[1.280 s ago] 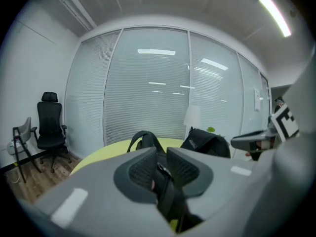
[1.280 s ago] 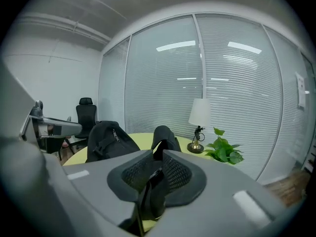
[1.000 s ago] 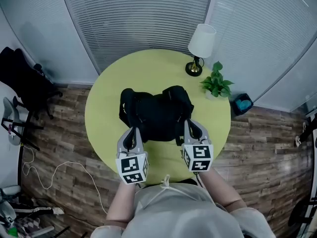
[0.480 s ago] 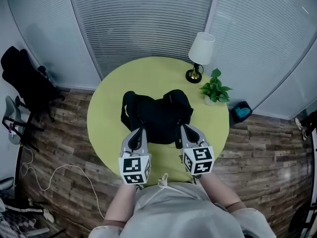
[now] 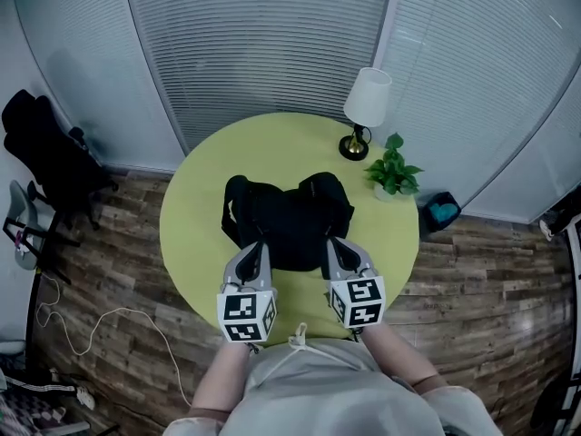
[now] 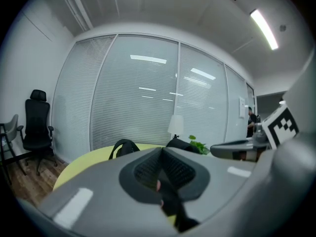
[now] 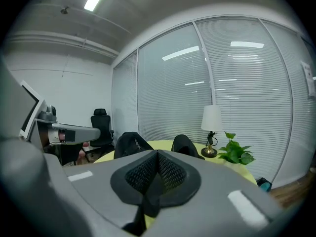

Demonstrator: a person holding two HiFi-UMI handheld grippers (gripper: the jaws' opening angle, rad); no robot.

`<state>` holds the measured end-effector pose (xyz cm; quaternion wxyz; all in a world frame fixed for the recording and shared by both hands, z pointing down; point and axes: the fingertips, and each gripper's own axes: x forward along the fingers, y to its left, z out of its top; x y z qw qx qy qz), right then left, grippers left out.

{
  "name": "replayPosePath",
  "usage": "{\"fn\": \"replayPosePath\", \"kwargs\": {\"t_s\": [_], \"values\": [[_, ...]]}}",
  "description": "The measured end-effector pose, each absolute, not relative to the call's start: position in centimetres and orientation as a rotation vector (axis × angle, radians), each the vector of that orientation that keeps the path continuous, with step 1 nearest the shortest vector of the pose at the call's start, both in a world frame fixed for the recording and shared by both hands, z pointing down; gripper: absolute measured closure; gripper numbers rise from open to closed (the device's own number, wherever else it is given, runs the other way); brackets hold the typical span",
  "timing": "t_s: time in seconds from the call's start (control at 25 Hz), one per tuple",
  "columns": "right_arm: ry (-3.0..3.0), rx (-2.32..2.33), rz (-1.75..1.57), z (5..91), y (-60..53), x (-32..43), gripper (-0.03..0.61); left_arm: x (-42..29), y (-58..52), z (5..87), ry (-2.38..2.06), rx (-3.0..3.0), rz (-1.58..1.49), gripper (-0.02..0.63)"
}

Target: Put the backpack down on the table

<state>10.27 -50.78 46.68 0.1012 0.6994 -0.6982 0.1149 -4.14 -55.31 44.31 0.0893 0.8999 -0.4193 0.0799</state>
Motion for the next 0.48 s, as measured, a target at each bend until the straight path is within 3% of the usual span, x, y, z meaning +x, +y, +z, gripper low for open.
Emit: {"fn": "replayPosePath", "kwargs": {"t_s": [0.48], "values": [[-2.049, 2.059, 0.397, 47.67, -51.51, 10.93, 0.581, -3.62, -55.92, 45.08, -1.244, 2.677, 0.260, 0.607]]}}
